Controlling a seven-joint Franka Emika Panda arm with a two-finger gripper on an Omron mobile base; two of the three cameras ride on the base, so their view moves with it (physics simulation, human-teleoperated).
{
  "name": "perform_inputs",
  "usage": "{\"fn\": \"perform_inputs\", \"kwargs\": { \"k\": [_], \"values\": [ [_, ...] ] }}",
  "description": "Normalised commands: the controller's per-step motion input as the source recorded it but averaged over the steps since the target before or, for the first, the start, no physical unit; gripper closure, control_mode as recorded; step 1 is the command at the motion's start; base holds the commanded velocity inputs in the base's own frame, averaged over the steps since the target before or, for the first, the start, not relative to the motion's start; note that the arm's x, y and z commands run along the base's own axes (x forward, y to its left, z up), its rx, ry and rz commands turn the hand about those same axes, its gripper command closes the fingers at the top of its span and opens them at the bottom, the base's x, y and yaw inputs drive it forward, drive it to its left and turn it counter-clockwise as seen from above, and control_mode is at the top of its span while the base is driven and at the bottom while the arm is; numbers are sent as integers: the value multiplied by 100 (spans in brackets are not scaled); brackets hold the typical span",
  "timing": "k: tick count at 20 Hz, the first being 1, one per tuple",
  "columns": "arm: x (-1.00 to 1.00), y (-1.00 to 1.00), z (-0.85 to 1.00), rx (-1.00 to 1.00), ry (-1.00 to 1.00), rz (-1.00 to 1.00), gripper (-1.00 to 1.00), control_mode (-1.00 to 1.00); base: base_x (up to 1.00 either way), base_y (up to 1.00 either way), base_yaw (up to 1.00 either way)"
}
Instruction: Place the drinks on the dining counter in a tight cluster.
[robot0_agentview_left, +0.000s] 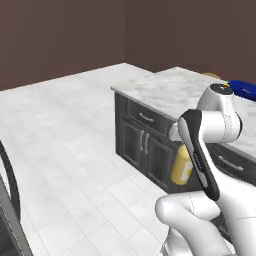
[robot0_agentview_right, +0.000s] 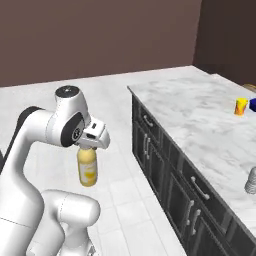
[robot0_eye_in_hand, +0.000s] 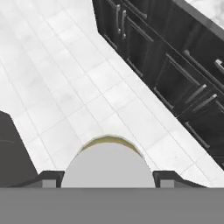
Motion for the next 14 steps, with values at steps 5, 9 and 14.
{"fn": "perform_inputs", "kwargs": {
  "k": [5, 9, 14],
  "values": [
    [0, 0, 0, 0, 0, 0, 100, 100, 0, 1, -100],
    [0, 0, 0, 0, 0, 0, 100, 100, 6, 7, -96],
    [0, 0, 0, 0, 0, 0, 100, 100, 28, 23, -80]
  ]
}}
